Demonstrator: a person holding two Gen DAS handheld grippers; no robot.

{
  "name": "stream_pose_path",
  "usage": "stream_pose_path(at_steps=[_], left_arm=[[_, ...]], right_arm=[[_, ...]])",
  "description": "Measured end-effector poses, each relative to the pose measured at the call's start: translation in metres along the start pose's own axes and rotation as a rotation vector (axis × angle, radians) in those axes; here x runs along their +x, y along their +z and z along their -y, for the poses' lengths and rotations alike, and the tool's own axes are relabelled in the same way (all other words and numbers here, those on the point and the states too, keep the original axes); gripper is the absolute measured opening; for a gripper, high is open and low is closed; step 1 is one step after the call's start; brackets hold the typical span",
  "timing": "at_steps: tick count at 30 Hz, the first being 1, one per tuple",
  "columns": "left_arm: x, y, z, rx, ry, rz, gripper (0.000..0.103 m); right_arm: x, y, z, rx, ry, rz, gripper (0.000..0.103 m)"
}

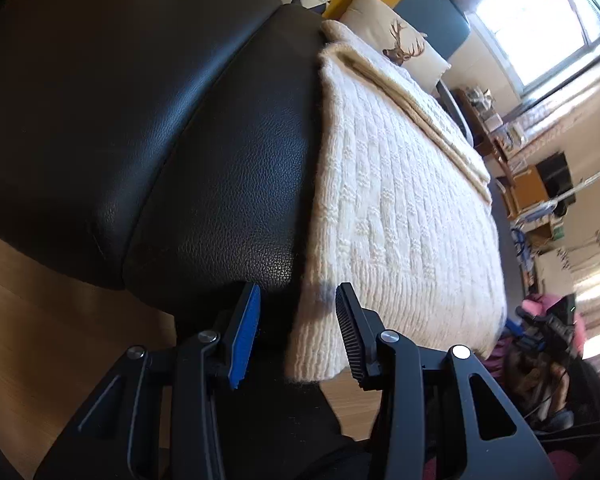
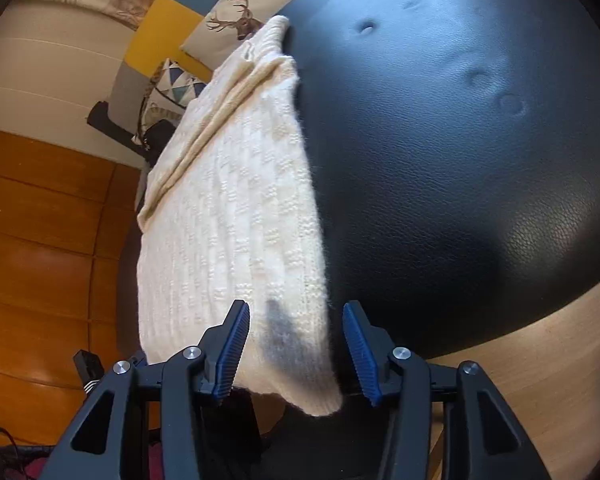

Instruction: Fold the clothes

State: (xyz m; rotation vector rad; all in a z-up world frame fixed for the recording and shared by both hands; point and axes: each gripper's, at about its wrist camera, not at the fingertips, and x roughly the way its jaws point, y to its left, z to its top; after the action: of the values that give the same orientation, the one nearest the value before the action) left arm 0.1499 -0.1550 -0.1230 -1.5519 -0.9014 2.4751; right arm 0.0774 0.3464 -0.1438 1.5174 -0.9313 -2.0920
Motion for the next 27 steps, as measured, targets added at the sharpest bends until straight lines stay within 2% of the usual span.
stream_pose_path(at_steps=[7,11,13,17,19,21,23,25,27], left_arm=[[0.002,0.0,-0.016,-0.123,-0.117,-0.05,0.042],[0.006,-0.006,-0.018,-0.136,-0.168,-0.093,0.042],[0.011,-0.007,-0.012,-0.119,-0.191,-0.116,0.042],[0.017,-0.009,-0.007,-0.098,-0.166,-0.111,0.042],[0.014,-0.01,-0.011,-0.109,-0.179,-0.112,0.042],[0.008,-0.008,-0.02,-0.128,-0.154,-0.104,0.042],[0.007,-0.008,-0.031,-0.168,-0.15,-0.098,0.042],[0.009,-0.007,-0.042,-0.231,-0.191,-0.103,0.042],[0.011,-0.009,-0.038,-0.212,-0.184,-0.098,0.042]], right_arm=[[0.022,0.0,-0.017,-0.055,0.046,-0.039,0.05],[0.03,-0.002,-0.023,-0.076,0.085,-0.069,0.05],[0.033,-0.005,-0.028,-0.113,0.068,-0.07,0.05],[0.038,-0.007,-0.039,-0.192,0.031,-0.077,0.051],[0.039,-0.008,-0.041,-0.211,0.025,-0.085,0.052],[0.04,-0.006,-0.042,-0.218,0.025,-0.097,0.054],[0.041,-0.006,-0.043,-0.235,0.027,-0.111,0.058],[0.042,-0.004,-0.043,-0.22,0.035,-0.118,0.062],[0.042,-0.003,-0.043,-0.194,0.044,-0.118,0.068]])
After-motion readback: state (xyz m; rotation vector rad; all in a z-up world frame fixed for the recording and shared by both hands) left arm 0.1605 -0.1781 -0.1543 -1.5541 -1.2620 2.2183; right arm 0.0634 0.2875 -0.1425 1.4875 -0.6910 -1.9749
